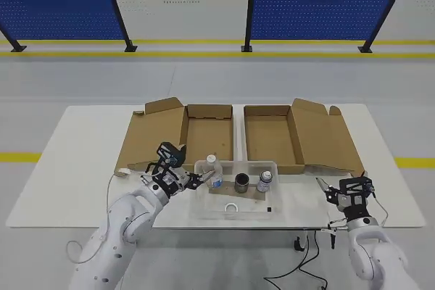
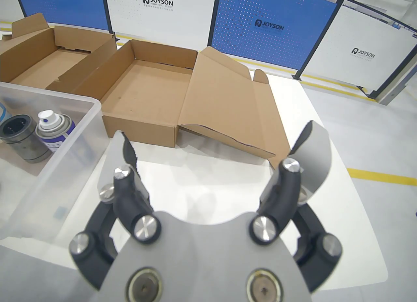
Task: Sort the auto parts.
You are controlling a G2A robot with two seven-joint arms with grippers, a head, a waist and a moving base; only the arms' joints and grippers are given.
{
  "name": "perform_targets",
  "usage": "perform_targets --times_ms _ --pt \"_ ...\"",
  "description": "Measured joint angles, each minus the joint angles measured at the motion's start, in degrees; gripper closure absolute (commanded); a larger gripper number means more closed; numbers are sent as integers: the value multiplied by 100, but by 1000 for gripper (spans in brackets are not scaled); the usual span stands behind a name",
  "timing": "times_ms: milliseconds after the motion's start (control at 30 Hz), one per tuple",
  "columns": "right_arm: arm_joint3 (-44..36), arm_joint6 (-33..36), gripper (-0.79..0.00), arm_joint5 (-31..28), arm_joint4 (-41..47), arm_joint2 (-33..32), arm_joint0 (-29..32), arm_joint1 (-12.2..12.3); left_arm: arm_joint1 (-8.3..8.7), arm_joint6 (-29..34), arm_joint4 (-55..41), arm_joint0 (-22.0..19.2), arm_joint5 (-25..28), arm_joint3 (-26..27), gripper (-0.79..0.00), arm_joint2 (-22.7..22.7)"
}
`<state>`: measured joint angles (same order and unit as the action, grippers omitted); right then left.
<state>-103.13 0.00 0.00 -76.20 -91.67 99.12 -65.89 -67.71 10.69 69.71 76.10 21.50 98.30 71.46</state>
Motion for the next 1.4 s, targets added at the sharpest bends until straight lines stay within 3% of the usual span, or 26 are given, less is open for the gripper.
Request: perform_targets --times_ms 400,700,1400 --pt "0 0 -785 0 0 0 0 0 -169 -113 395 -730 -335 -1115 -785 -768" --pt "0 0 -785 0 0 0 0 0 -272 -297 344 -1076 -407 -1738 -785 -1016" --pt "0 0 -785 0 0 0 0 0 -347 -233 -161 -934 -91 -1689 -785 -1172"
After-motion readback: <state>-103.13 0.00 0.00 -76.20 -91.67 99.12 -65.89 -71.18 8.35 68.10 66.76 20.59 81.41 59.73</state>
